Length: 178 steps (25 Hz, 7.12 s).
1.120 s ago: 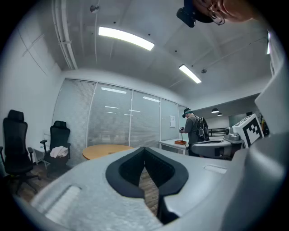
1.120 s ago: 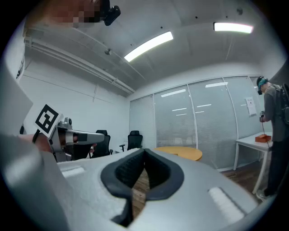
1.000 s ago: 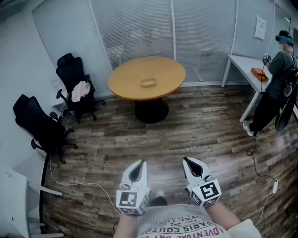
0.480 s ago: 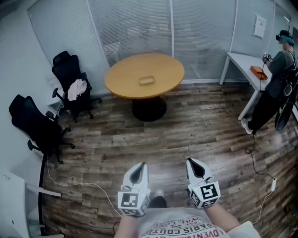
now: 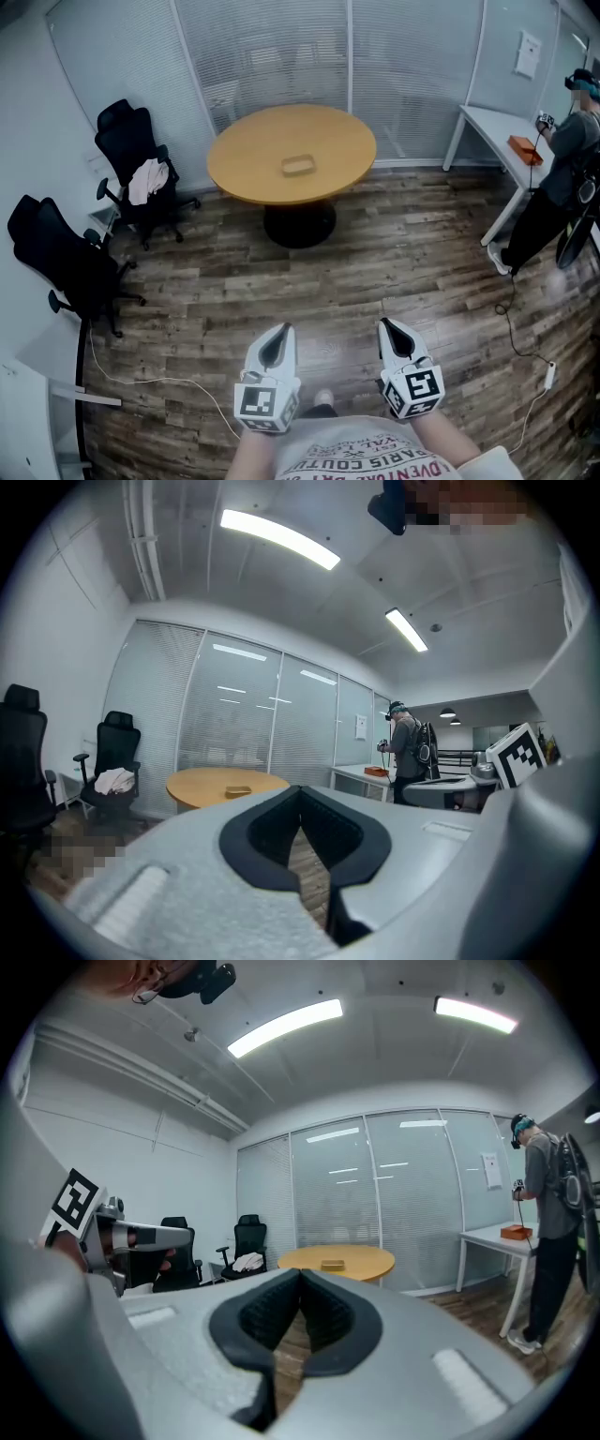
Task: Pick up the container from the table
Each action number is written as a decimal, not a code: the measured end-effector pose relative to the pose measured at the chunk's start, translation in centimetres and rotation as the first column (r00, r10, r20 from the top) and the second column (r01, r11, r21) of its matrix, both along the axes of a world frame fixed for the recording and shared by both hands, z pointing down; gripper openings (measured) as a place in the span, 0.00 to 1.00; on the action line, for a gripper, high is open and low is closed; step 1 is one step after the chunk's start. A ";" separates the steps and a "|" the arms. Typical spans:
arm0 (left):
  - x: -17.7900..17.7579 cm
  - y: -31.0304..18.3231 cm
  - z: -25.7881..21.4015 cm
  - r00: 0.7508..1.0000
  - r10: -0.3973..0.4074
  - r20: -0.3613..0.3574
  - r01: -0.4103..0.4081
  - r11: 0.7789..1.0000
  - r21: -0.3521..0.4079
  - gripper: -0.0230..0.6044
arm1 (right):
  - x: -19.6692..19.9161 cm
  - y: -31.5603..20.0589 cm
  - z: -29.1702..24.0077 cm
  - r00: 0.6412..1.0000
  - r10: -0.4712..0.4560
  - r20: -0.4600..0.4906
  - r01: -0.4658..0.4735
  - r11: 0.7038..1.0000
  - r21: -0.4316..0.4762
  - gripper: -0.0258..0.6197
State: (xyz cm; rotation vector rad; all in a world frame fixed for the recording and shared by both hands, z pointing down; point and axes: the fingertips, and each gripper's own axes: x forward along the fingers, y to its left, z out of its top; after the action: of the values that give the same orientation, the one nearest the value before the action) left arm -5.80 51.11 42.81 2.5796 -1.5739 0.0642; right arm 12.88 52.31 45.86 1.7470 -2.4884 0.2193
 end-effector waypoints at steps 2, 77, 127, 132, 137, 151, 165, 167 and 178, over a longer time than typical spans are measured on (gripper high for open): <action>-0.9 -1.8 -0.1 1.000 0.001 -0.003 -0.001 1.000 0.003 0.05 | -0.9 -1.8 0.2 1.000 0.003 0.002 -0.003 1.000 -0.004 0.04; -9.4 -80.5 2.3 0.998 -0.057 0.025 0.057 0.998 0.000 0.05 | -9.2 -82.4 3.9 0.994 -0.102 -0.031 0.100 0.992 -0.080 0.04; -8.1 -93.6 10.8 0.985 -0.154 0.073 0.166 0.960 -0.225 0.05 | -5.6 -94.7 35.0 0.977 -0.181 -0.111 -0.002 0.516 -0.857 0.09; -8.5 -93.5 10.5 0.984 -0.159 0.077 0.172 0.959 -0.226 0.05 | -5.5 -94.8 34.9 0.975 -0.178 -0.135 -0.022 0.525 -0.851 0.08; -8.5 -93.5 10.3 0.985 -0.156 0.076 0.170 0.961 -0.220 0.05 | -5.2 -95.2 34.7 0.985 -0.130 -0.112 -0.029 0.515 -0.856 0.07; -9.0 -92.2 8.8 0.985 -0.165 0.053 0.172 0.967 -0.187 0.05 | -5.1 -97.3 27.1 0.995 -0.089 -0.053 0.019 0.655 -0.755 0.05; -7.5 -91.2 5.9 0.990 -0.139 0.009 0.139 0.984 -0.115 0.05 | -7.0 -97.5 9.8 0.989 -0.139 -0.045 0.114 0.927 -0.356 0.05; -7.3 -91.0 5.3 0.991 -0.137 0.009 0.137 0.986 -0.096 0.05 | -6.8 -97.3 7.9 0.992 -0.123 -0.038 0.106 0.950 -0.293 0.05; -5.2 -89.8 2.9 0.991 -0.130 0.021 0.131 0.990 -0.043 0.05 | -3.3 -95.9 0.0 0.999 -0.033 -0.020 0.033 0.999 0.010 0.05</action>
State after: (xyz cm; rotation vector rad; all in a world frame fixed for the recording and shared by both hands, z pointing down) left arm -10.98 -38.66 45.69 2.4432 -1.7228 0.1088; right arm 9.63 -43.63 45.86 1.7014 -2.5072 0.1864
